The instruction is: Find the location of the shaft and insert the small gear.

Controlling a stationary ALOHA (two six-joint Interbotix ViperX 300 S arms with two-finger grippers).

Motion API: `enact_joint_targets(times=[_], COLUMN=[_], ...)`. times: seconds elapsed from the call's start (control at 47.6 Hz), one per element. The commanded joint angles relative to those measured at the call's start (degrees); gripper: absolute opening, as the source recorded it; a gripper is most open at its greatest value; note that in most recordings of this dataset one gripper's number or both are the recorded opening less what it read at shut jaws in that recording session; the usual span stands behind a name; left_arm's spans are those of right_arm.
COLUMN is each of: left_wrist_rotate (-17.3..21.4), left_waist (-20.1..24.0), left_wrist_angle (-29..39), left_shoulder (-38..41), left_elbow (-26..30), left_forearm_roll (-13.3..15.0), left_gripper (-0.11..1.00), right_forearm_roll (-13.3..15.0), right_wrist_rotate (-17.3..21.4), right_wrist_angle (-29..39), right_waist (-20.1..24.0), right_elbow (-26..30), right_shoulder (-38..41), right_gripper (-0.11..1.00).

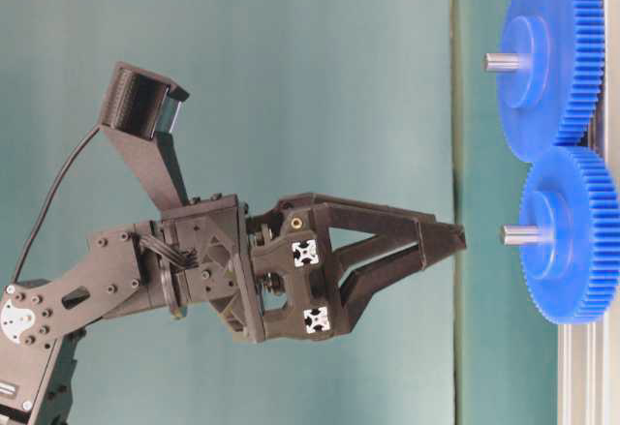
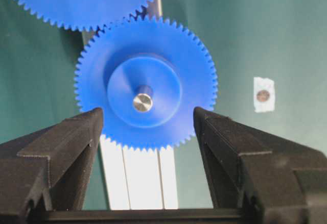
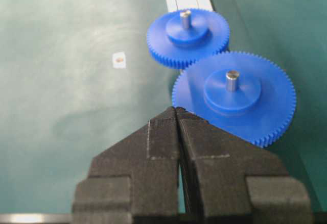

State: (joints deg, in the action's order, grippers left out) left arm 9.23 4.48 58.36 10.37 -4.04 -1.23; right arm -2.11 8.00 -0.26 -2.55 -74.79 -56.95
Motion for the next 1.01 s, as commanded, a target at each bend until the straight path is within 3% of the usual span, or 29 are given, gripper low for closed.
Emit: enact_joint_targets(times=[0.0, 0.987], left_wrist_rotate=[-0.1, -0.3], left_waist=[-0.3, -1.1], left_wrist_angle=[0.1, 1.6], left_shoulder=[-2.2, -4.7], left_elbow=[1.7, 3.8], left_forearm_roll=[-0.1, -0.3], left_gripper=[0.69, 0.69], right_forearm_roll=[0.0, 0.0], right_wrist_rotate=[0.5, 0.5], right_wrist_angle=[-0.3, -0.3], right_waist=[-0.2, -0.2], right_elbow=[0.5, 0.5], right_shoulder=[0.4, 0.4], right_gripper=[0.01, 0.01])
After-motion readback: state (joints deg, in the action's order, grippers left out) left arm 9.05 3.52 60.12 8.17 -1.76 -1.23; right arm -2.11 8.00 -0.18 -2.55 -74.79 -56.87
